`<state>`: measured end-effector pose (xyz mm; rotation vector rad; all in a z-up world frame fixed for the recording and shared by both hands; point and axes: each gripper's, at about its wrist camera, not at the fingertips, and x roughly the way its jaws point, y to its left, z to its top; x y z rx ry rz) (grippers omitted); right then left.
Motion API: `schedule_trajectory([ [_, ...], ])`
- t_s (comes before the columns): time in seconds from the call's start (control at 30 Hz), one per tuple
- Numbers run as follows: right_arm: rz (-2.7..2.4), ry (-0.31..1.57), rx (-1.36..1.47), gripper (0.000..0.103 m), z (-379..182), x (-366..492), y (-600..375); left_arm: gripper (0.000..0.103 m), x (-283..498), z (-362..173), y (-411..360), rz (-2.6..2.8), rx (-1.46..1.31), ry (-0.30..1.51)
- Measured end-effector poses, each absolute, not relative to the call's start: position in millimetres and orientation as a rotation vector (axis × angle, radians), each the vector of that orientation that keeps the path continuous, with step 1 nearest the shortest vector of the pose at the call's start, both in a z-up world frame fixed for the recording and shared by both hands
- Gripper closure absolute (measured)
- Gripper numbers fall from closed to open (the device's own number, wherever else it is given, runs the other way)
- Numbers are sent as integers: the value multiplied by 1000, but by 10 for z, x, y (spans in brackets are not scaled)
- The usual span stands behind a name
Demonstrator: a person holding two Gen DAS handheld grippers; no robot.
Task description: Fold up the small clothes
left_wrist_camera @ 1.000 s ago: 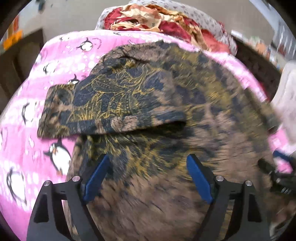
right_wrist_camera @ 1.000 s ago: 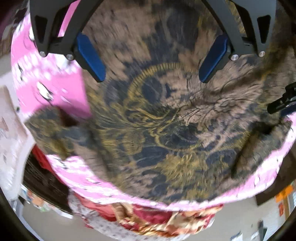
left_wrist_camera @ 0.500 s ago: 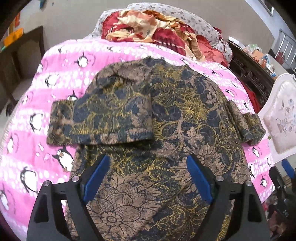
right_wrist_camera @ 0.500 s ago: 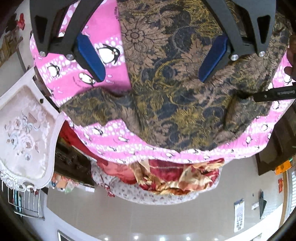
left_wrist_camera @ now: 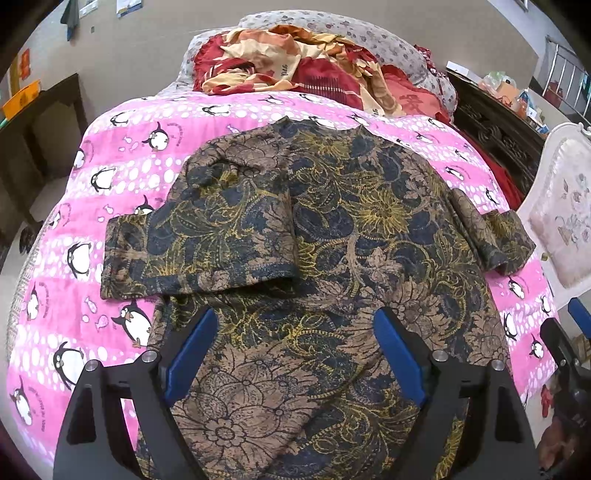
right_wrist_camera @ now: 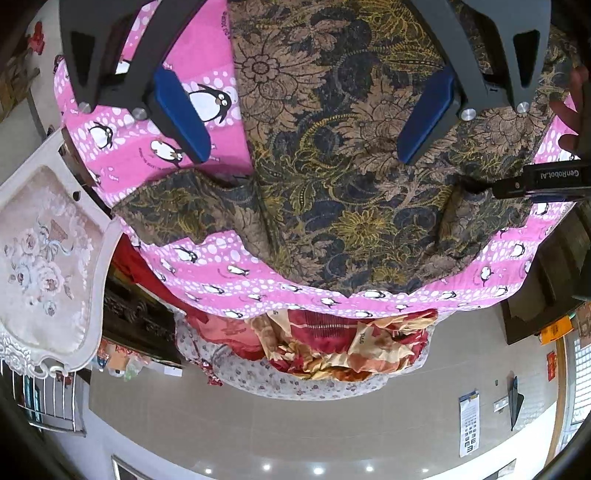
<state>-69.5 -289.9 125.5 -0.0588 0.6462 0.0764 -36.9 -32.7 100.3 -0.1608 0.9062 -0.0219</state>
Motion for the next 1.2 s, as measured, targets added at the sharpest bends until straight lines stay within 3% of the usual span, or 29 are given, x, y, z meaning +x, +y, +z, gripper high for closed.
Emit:
schedule_trajectory([
  [1.2, 69, 680, -84, 1, 1145, -603, -2817, 35, -298, 805, -252, -41, -201, 970],
])
